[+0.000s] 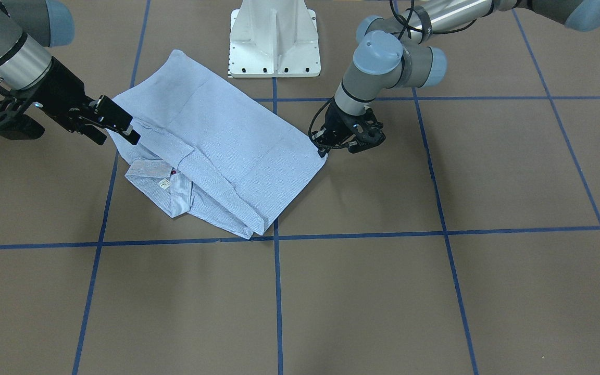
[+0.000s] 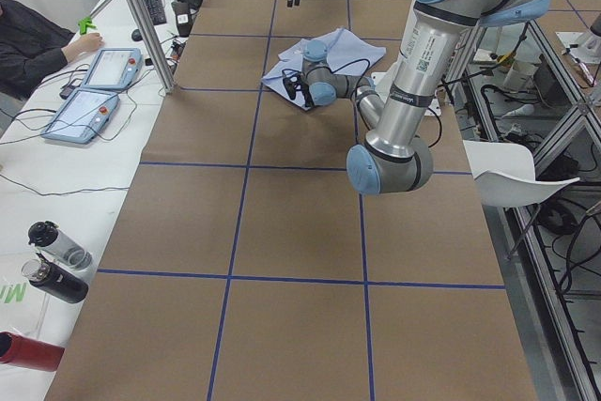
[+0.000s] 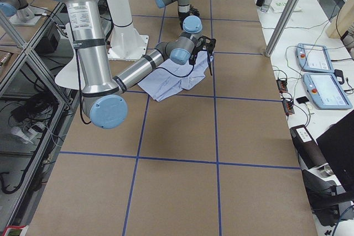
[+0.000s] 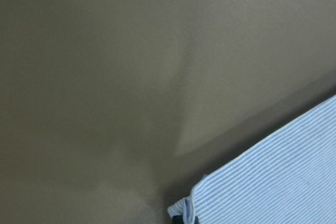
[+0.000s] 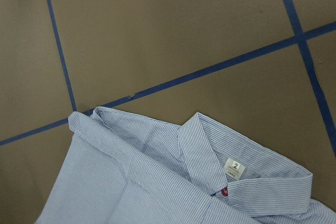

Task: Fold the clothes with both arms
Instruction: 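Push the shirt's corner with the left gripper to straighten it while the right gripper withdraws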

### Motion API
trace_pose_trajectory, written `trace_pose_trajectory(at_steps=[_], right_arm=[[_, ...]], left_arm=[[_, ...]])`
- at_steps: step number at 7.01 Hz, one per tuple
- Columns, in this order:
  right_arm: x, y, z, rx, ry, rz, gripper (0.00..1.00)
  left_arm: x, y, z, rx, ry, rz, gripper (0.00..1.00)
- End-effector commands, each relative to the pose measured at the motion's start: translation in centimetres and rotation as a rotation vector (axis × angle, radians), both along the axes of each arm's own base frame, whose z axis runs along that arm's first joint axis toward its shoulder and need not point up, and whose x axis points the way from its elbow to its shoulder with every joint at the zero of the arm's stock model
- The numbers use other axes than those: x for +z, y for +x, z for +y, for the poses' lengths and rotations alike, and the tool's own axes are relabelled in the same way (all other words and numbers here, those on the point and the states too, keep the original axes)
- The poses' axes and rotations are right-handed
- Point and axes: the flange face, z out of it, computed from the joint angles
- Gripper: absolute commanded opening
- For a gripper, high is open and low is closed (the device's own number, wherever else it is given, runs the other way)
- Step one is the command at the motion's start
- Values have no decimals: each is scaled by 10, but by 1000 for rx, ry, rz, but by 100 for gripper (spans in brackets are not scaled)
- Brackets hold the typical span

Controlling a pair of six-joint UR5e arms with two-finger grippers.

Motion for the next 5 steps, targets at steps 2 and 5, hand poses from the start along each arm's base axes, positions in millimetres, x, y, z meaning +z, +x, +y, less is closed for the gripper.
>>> trace_pose_trajectory(at_steps=[2,5], right_arm=[[1,3,-5,12,35,14,100],[3,3,-7,28,38,23,100]], left_arm=[[-3,-18,-107,-92,60,-72,0],[-21,-22,-200,-193,125,-151,0]])
